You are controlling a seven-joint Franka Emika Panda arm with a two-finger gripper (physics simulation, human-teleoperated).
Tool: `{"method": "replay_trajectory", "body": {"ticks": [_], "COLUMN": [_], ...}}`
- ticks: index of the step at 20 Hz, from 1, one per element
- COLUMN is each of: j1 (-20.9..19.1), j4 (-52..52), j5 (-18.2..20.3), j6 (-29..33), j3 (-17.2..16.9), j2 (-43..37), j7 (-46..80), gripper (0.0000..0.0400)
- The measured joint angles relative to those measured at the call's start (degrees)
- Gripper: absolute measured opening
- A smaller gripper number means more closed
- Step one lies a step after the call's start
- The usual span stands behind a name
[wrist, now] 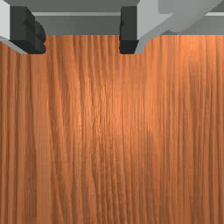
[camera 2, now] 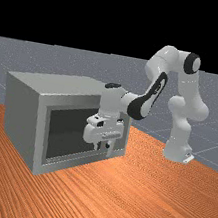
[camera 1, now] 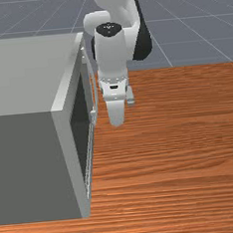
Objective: Open the microwave
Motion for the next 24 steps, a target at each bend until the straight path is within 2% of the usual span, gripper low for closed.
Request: {"method": "replay_trajectory", "body": {"ticks": [1, 2, 3, 5, 6, 7, 8, 10, 14, 24], "j1": [0.0, 1.0, 0.7, 0.5, 2.3, 2.3, 2.3, 2.5, 3.3, 5.3], "j4": [0.0, -0.1, -0.1, 0.3, -1.4, -2.0, -2.0, -0.1, 4.2, 10.6], "j5": [0.0, -0.3, 0.1, 0.3, -1.4, -1.5, -1.8, -1.9, -1.8, -0.4], "j6": [0.0, 0.0, -0.2, -1.0, -4.8, -7.2, -8.9, -12.8, -17.4, -21.1], "j3": [0.0, -1.0, -0.7, -0.5, -2.4, -2.6, -2.8, -3.1, -4.0, -6.5], "j2": [0.0, -0.1, -0.1, 0.1, -3.0, -6.0, -8.0, -9.0, -8.7, -4.5], "j7": [0.0, 5.2, 4.1, 3.2, 14.2, 16.2, 18.4, 22.7, 31.2, 45.8], "gripper": [0.0158, 0.0308, 0.0345, 0.038, 0.0232, 0.0141, 0.0086, 0.0032, 0.0004, 0.0]}}
